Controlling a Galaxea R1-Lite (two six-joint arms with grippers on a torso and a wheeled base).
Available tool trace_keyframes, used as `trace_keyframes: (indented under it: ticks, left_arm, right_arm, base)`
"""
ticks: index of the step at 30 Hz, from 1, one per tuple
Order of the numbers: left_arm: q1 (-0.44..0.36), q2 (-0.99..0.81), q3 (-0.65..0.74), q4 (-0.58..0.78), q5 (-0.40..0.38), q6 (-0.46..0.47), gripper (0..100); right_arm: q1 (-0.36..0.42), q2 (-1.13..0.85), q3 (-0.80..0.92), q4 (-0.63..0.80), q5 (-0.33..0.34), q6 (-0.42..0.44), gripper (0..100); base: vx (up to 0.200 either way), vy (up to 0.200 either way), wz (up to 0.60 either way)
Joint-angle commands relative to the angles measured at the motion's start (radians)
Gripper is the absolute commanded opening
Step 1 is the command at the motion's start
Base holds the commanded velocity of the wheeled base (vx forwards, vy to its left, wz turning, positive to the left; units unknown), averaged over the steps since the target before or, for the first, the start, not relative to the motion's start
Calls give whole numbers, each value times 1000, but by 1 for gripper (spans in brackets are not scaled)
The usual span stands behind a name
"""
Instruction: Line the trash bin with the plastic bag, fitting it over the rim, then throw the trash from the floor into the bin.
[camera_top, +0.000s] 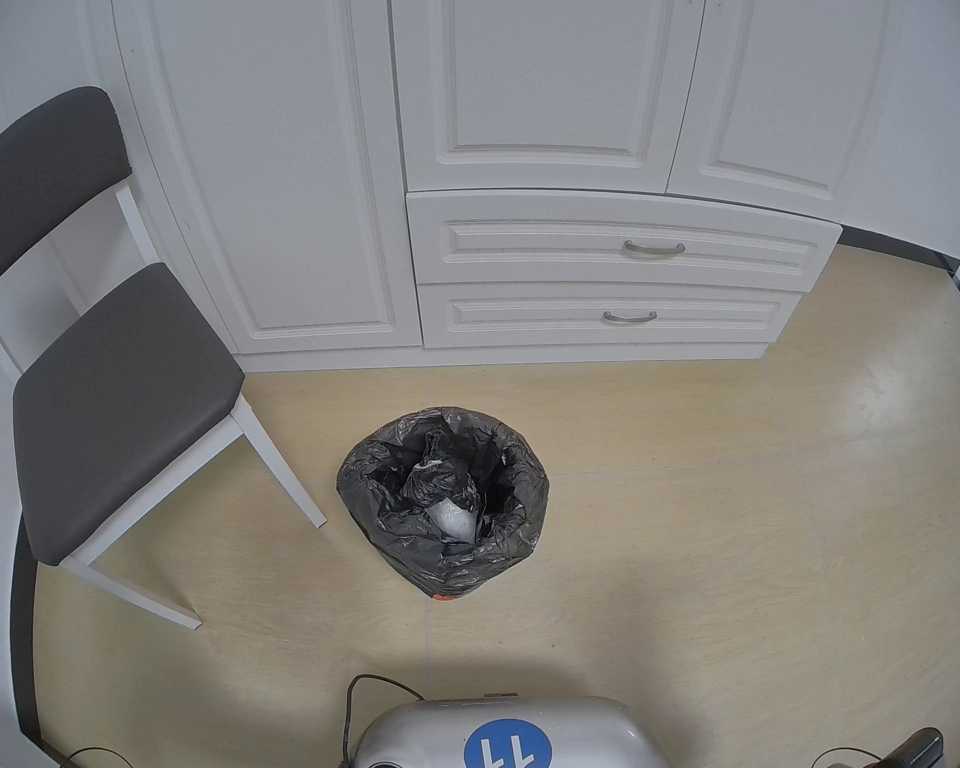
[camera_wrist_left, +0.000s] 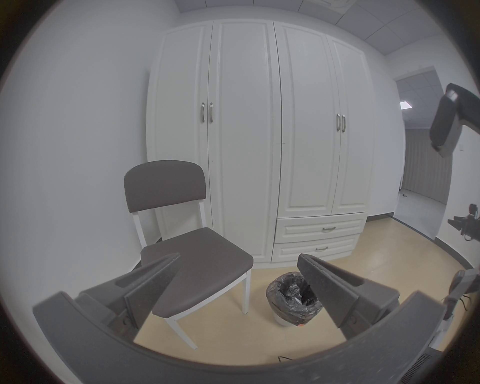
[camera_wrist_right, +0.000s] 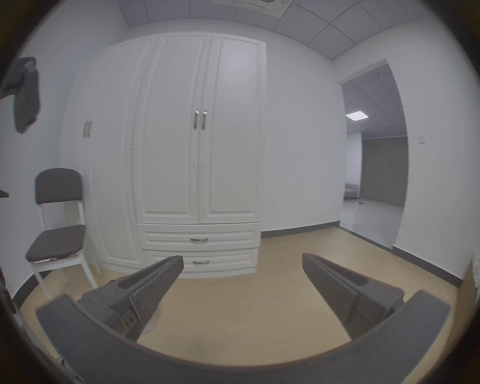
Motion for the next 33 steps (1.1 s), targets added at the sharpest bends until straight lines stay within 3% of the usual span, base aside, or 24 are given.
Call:
trace_keyframes:
  ticks: [1, 10, 14, 15, 17, 33]
  left_arm:
    - [6, -147, 31, 49, 5, 0, 100]
    - [40, -214, 220, 11, 23, -25, 100]
    - [40, -214, 364, -100, 23, -31, 100]
    - [40, -214, 488, -212, 30, -30, 100]
    - [40, -214, 608, -348, 30, -16, 100]
    - [40, -214, 612, -273, 36, -10, 100]
  right_arm:
    - [-16, -67, 40, 0, 28, 4, 100]
    - [-18, -67, 197, -24, 28, 19, 100]
    - [-16, -67, 304, -83, 30, 16, 100]
    - [-18, -67, 329, -83, 44, 19, 100]
    - [-18, -67, 329, -29, 62, 19, 100]
    - [-19, -67, 329, -11, 137, 32, 100]
  base:
    - [0, 0, 0]
    - [0, 0, 0]
    - [0, 0, 0]
    - [0, 0, 0]
    - [0, 0, 0]
    - [0, 0, 0]
